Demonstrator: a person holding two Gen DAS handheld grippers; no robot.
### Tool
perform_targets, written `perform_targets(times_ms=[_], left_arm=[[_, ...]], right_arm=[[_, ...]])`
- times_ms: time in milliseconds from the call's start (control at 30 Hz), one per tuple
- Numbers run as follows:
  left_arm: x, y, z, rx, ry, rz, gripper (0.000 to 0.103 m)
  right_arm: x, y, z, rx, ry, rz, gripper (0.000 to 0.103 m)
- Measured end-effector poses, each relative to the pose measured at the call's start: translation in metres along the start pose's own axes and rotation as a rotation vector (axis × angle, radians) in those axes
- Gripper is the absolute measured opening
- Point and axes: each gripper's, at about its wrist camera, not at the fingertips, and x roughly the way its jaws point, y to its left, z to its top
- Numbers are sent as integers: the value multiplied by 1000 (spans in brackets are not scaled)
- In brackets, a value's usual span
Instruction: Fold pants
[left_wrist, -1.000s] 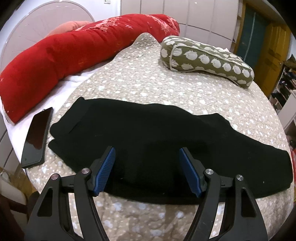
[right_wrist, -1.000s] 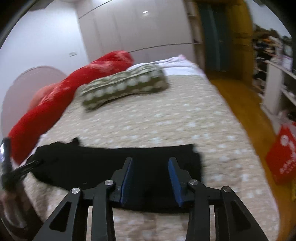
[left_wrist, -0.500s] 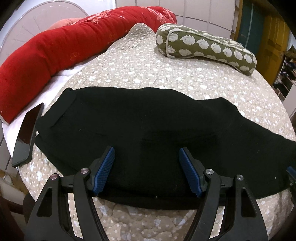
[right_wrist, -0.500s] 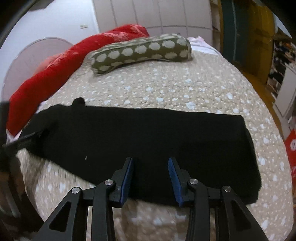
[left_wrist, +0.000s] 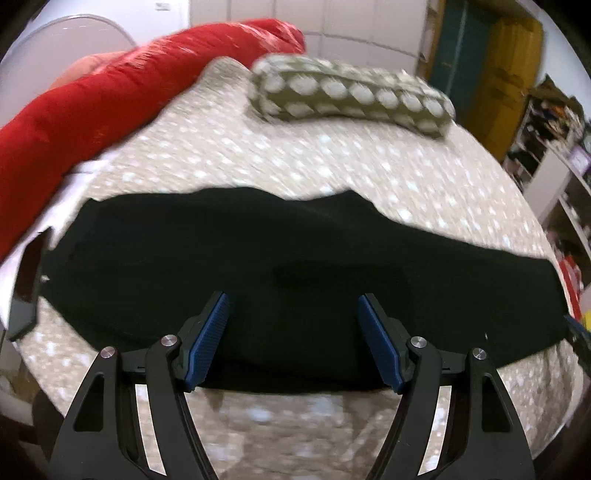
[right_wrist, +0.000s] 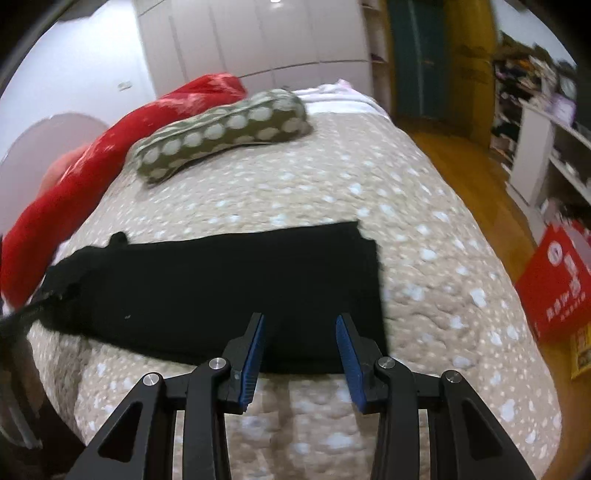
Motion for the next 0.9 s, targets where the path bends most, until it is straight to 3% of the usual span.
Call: perform_targets(times_ms=[67, 133, 267, 300, 467, 567, 733, 900], left_arm=[[6, -10, -5, 29, 9, 22, 72], [4, -20, -6, 75, -7, 42, 72], [-6, -39, 3, 112, -22, -54, 72], [-7, -50, 6, 138, -27, -80, 72], [4, -104, 29, 228, 64, -301, 72], [13, -148, 39, 320, 84, -331, 72], [36, -210, 58, 409, 154, -450, 72], [56, -260, 63, 474, 203, -471, 72]], right_arm=[[8, -10, -4, 14, 39, -6, 38], [2, -15, -8, 29, 24, 14, 38], [-14, -27, -6, 53, -3, -4, 38], [-16, -31, -5, 66, -10, -2, 43], [-11, -51, -8, 154, 3, 44, 46], [-5, -53, -13, 169, 7, 96, 46], [0, -56, -19, 180, -14, 142, 48], [1, -64, -22, 210, -25, 193, 49]])
